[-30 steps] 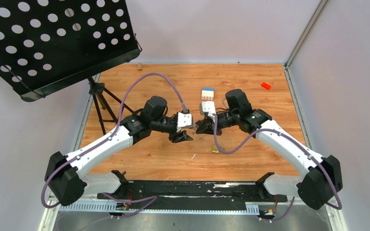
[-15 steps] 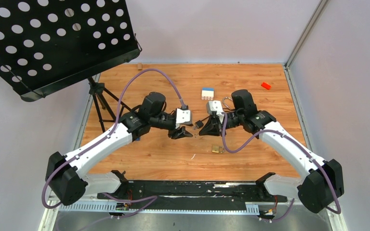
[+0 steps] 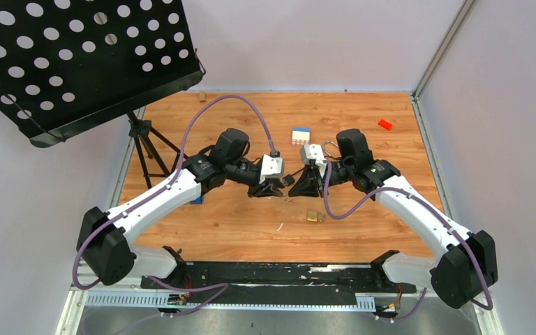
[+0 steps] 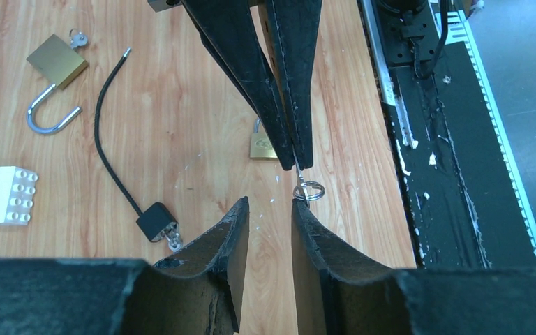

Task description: Unlock with the key

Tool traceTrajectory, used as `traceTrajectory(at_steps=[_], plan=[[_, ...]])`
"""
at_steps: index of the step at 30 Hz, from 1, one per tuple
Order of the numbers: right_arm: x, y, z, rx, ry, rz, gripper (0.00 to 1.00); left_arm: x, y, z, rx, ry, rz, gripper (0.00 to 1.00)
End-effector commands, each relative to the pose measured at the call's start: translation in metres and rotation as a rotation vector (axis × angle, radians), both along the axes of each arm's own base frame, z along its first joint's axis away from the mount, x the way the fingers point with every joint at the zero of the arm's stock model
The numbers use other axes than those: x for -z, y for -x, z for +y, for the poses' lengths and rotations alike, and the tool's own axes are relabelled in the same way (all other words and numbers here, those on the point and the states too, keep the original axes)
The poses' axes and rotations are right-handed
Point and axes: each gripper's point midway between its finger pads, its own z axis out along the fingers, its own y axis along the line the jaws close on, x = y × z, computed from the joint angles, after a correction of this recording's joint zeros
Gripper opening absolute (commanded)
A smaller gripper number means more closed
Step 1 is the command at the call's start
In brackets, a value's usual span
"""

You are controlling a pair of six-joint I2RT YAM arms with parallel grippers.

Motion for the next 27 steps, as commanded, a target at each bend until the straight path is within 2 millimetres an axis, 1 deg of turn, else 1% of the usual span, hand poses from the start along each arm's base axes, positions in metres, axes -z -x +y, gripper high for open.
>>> traceTrajectory(at_steps=[1,10,19,27], plan=[[-0.011,-0.003,0.002,-0.016,-0.042,-0.022,0.00,-0.015,0.004,-0.002,0.049,0.032,-0.016,0.36],[-0.010,-0.005,0.001,-0.001,-0.042,-0.016,0.00,-0.012,0.009,0.003,0.054,0.023,-0.027,0.39],[-0.010,-0.006,0.001,0.000,-0.042,-0.006,0.00,-0.020,0.009,-0.001,0.052,0.048,-0.033,0.40],[-0.008,-0.006,0.001,-0.001,-0.043,0.003,0.00,-0.024,0.005,-0.005,0.043,0.057,-0.042,0.36]])
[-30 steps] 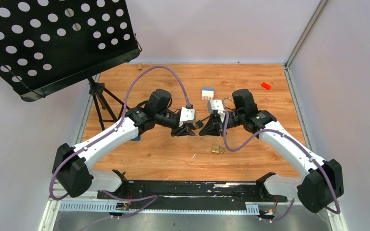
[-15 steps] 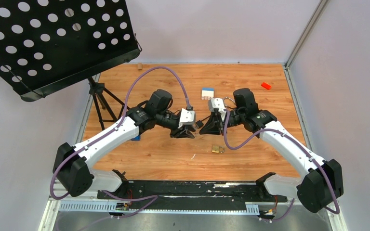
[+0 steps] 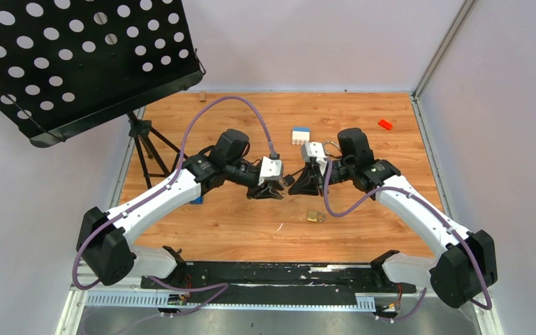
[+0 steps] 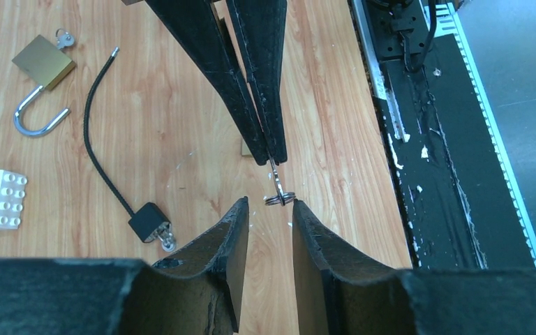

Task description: Unlock with the key

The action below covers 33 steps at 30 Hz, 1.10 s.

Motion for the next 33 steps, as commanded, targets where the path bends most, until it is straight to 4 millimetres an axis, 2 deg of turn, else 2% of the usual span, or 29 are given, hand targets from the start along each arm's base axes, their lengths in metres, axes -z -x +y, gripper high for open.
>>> traceTrajectory(at_steps=[1,18,25,31,33], plan=[[-0.005,0.000,0.002,-0.020,-0.030,-0.004,0.00,-0.028,-0.002,-0.008,0.012,0.070,-0.049,0.36],[-0.005,-0.001,0.002,-0.017,-0.030,0.004,0.00,-0.028,0.003,-0.017,0.037,0.065,-0.045,0.27],[-0.006,-0.001,0.002,-0.012,-0.029,0.001,0.00,-0.017,0.005,-0.016,0.042,0.039,-0.027,0.18],[-0.005,0.000,0.001,-0.009,-0.033,-0.007,0.00,-0.015,0.002,-0.015,0.020,0.030,-0.027,0.00],[-0.004,0.000,0.001,-0.011,-0.037,-0.011,0.00,-0.015,-0.003,-0.016,-0.006,0.032,-0.031,0.00]])
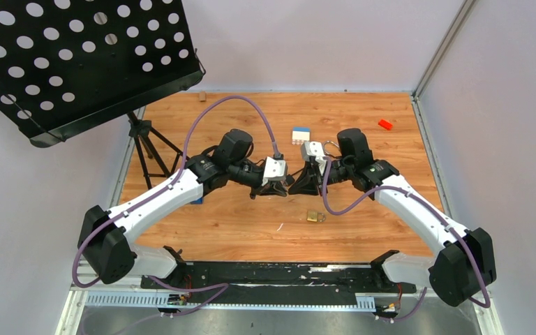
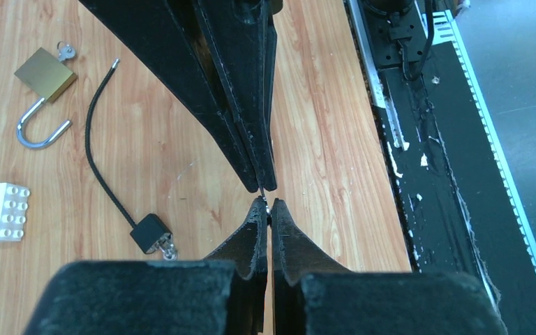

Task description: Unlock with the key

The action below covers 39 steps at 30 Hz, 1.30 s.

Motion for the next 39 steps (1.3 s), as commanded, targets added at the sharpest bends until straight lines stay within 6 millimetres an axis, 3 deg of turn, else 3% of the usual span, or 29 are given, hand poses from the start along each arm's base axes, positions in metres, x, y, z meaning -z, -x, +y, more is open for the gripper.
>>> traceTrajectory(at_steps=[1,10,20,30,39], plan=[[-0.008,0.003,0.000,-0.019,-0.042,-0.038,0.00,-0.011,-0.010,-0.007,-0.040,0.025,-0.025,0.00],[0.001,0.006,-0.004,0.000,-0.040,-0.080,0.20,-0.023,-0.041,-0.005,-0.230,0.054,-0.086,0.00],[0.012,-0.009,-0.016,0.119,0.045,-0.142,0.57,-0.018,-0.047,0.010,-0.265,-0.010,-0.161,0.00],[0.074,-0.028,-0.049,0.265,0.326,-0.094,0.66,0.006,-0.032,0.041,-0.227,-0.135,-0.251,0.00],[0.142,-0.032,-0.072,0.250,0.562,-0.025,0.61,0.021,-0.020,0.051,-0.221,-0.210,-0.242,0.00]])
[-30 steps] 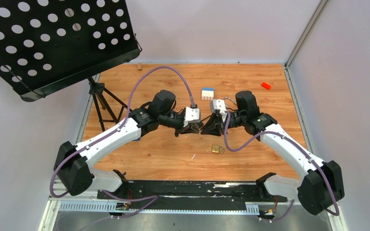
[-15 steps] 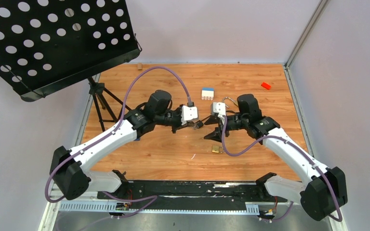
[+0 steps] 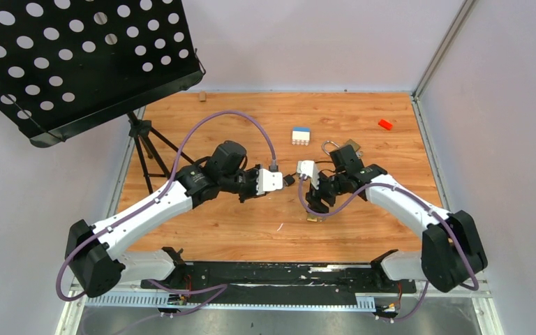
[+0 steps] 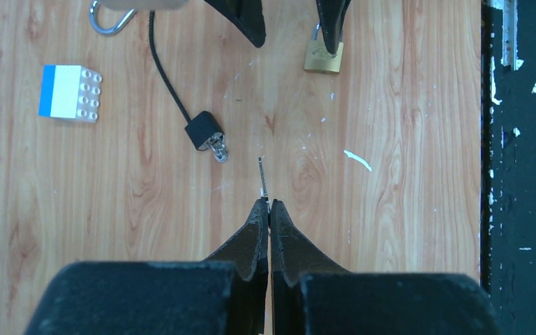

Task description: Unlock with the key

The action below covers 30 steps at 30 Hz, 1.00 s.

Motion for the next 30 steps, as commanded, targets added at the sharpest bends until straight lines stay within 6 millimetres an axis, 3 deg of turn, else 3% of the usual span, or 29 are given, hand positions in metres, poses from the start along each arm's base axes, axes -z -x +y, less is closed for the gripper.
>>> traceTrajectory(at_steps=[1,12,18,30], plan=[[0.028,-0.003,-0.015,-0.008,0.116,-0.006,0.61,-0.002,0.004,0.007,-0.004,-0.009,-0.028,0.00],[0.077,0.010,-0.023,-0.081,0.275,0.066,0.65,0.009,0.003,0.011,-0.049,-0.025,0.005,0.00],[0.088,0.009,-0.023,-0.085,0.328,0.051,0.64,0.007,0.004,0.012,-0.051,-0.017,-0.003,0.00],[0.101,0.019,-0.026,-0.118,0.422,0.018,0.50,0.003,0.002,0.016,-0.059,-0.022,-0.034,0.00]])
